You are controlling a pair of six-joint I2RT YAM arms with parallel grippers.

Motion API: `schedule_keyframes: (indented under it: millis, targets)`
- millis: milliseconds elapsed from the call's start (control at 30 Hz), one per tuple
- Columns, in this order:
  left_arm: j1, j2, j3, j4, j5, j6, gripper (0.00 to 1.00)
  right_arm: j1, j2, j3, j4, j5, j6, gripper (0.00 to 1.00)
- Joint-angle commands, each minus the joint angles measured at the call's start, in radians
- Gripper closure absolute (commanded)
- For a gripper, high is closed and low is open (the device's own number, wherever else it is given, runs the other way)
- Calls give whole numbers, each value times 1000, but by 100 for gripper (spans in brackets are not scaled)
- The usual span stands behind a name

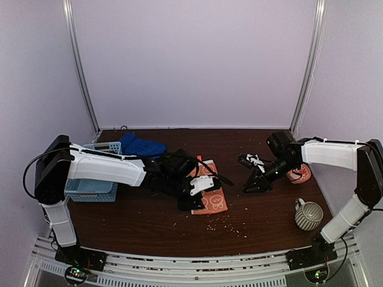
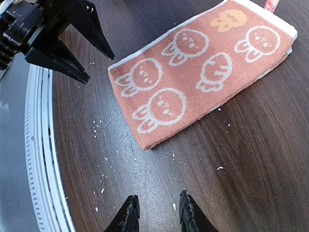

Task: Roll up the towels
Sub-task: Pick up the towel from the center of the board.

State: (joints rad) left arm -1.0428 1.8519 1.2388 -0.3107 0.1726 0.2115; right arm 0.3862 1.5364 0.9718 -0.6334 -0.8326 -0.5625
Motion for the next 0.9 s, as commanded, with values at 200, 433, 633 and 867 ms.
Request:
schedule_keyframes:
  millis: [200, 433, 633, 867]
  targets:
    - [-20, 73, 37, 66, 69, 40, 66, -6, 0, -2, 14, 8, -33, 71]
    - [-41, 87, -27, 121, 57, 18, 57, -11, -34, -25, 38, -16, -1, 71]
    - [-52, 143, -40, 165, -17, 10, 60, -23, -31, -27, 59, -30, 53, 72]
    - [-54, 167, -66, 186, -92, -24, 72, -24, -70, -34, 100, 16, 77, 72]
